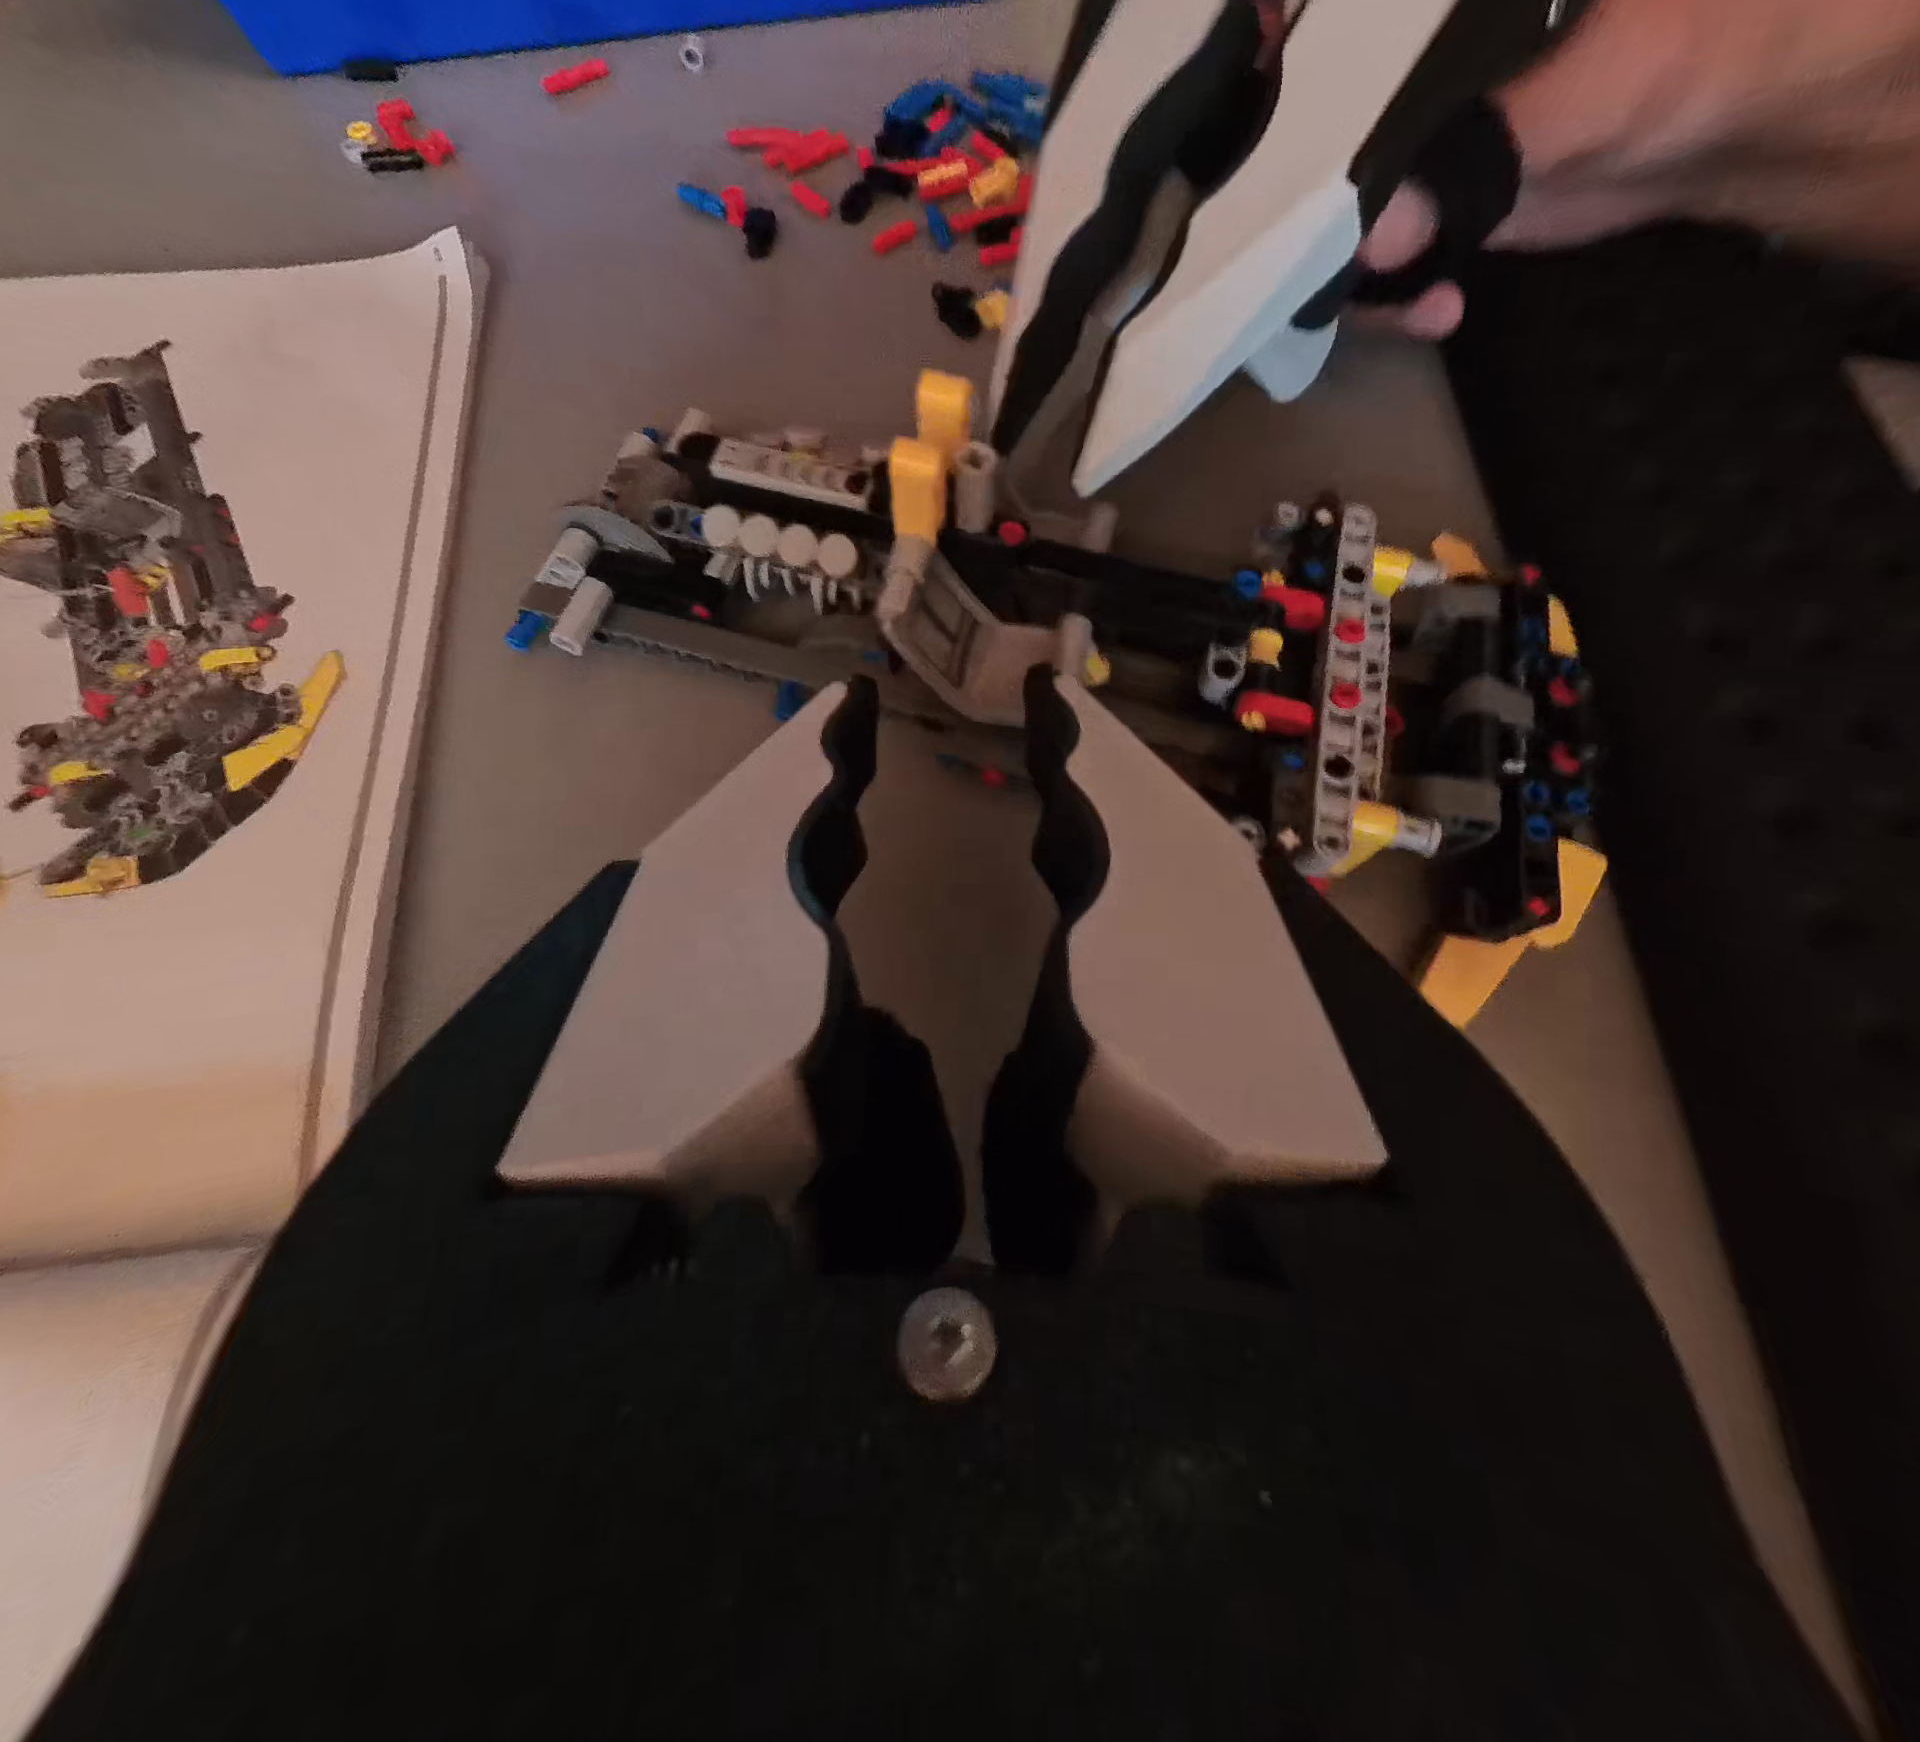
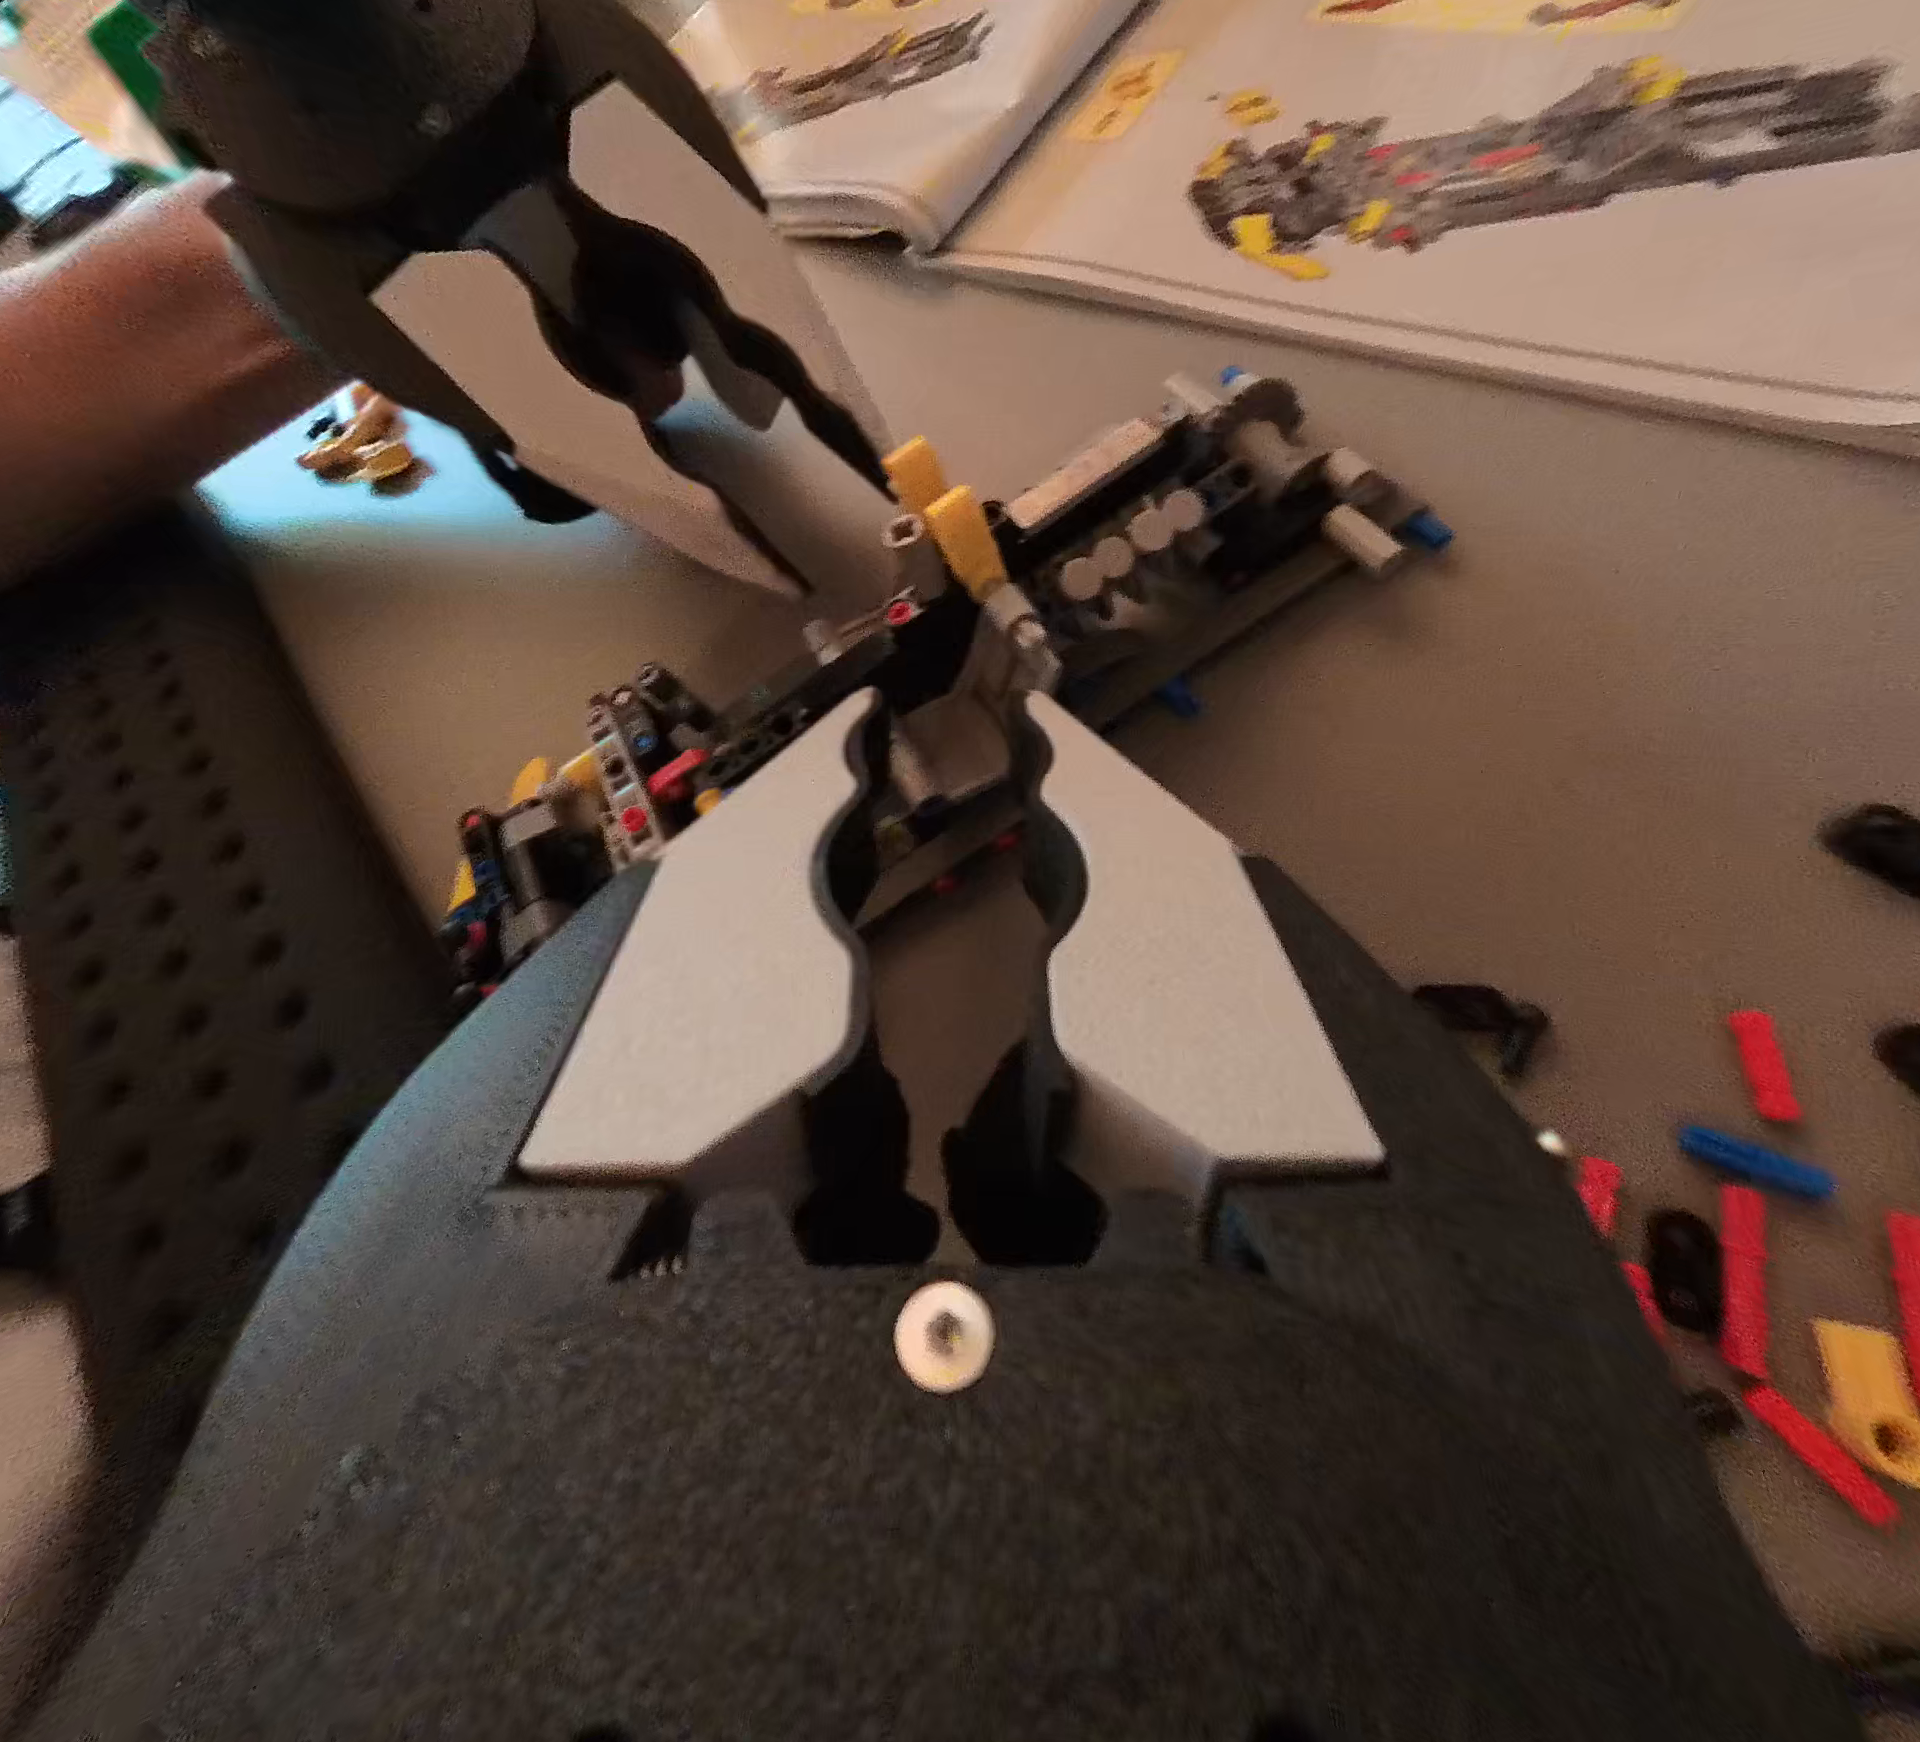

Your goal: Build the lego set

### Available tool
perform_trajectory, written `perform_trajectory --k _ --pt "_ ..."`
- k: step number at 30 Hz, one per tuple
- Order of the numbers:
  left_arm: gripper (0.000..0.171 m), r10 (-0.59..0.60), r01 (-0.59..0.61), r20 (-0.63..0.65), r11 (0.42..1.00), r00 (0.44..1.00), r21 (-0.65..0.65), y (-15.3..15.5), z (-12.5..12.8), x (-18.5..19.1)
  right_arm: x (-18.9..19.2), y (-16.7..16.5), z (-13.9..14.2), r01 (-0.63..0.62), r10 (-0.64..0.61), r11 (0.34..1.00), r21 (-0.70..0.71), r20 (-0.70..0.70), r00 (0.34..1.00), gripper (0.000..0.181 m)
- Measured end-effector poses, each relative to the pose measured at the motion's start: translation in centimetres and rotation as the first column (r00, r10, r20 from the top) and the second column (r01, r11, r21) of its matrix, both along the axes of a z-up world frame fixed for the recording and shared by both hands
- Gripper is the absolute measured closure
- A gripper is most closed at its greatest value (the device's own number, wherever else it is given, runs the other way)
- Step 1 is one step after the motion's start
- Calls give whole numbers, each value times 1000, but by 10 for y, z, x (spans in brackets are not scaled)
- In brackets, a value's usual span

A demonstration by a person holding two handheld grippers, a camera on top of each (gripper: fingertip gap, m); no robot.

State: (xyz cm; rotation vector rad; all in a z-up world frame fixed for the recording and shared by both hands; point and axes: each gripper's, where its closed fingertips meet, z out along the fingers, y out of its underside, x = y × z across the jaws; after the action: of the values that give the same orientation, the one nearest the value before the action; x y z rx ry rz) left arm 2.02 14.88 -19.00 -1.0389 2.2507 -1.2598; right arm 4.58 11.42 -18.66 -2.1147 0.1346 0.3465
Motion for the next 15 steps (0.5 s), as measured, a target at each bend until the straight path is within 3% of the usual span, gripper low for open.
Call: perform_trajectory --k 4,5,8,10,15 --pt "159 -8 8 3 990 1000 -141 -5 14 14 19 -1 2 61 -62 998 23 48 997 161" --pt "166 -7 9 15 991 1000 -131 -5 14 18 21 -1 1 53 -53 999 13 56 997 162" --pt "167 -26 29 47 998 999 -64 -5 13 22 15 3 -1 2 -3 1000 9 74 997 167" --pt "167 -34 35 69 999 997 -10 -3 13 21 19 4 -5 7 -4 1000 -17 162 987 177" --pt "166 -64 60 61 996 996 59 4 3 17 19 5 -5 -25 28 1000 -17 213 977 176"
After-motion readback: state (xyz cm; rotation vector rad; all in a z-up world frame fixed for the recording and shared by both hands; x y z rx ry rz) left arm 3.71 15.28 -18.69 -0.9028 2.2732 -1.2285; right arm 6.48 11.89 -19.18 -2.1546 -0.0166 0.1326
